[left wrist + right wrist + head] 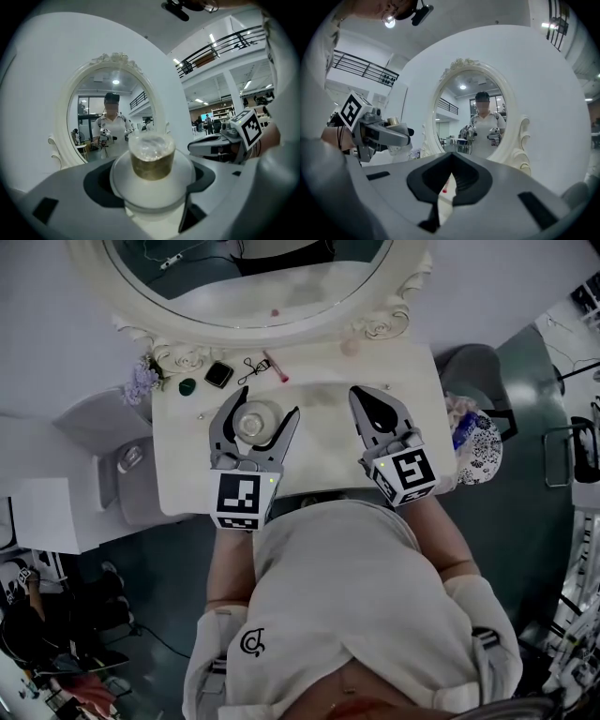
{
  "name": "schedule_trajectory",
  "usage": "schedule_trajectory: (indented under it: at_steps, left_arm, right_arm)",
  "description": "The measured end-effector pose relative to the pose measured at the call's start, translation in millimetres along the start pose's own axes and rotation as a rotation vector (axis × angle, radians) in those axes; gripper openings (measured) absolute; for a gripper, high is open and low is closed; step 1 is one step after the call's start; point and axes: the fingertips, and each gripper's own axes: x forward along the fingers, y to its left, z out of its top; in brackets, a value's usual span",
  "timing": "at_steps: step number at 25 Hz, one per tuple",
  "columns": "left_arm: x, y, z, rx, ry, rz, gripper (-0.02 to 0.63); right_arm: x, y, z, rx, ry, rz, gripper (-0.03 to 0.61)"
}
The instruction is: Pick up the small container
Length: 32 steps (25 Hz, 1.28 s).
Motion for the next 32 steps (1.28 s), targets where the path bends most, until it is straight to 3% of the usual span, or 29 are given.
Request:
schedule_trajectory:
  at_steps: [3,26,32]
  left_arm:
    - [0.3,0.6,1.3,-0.003,0.000,-0.006,0.351]
    - [1.9,-4.6,-5.0,-0.018,-0.001,-0.018,0.351]
    - [1.7,-1.4,-5.8,-0.016,-0.001,-0.014,0.351]
  right_arm:
    - [-0.4,3.4,10.3,-0.022,-0.031,0.018,0.005]
    - [1.9,4.7,-2.0,-0.012,0.014,0.029,0.003]
    - [-1.6,4.9,5.1,-0.023,-0.027,0.033,0.003]
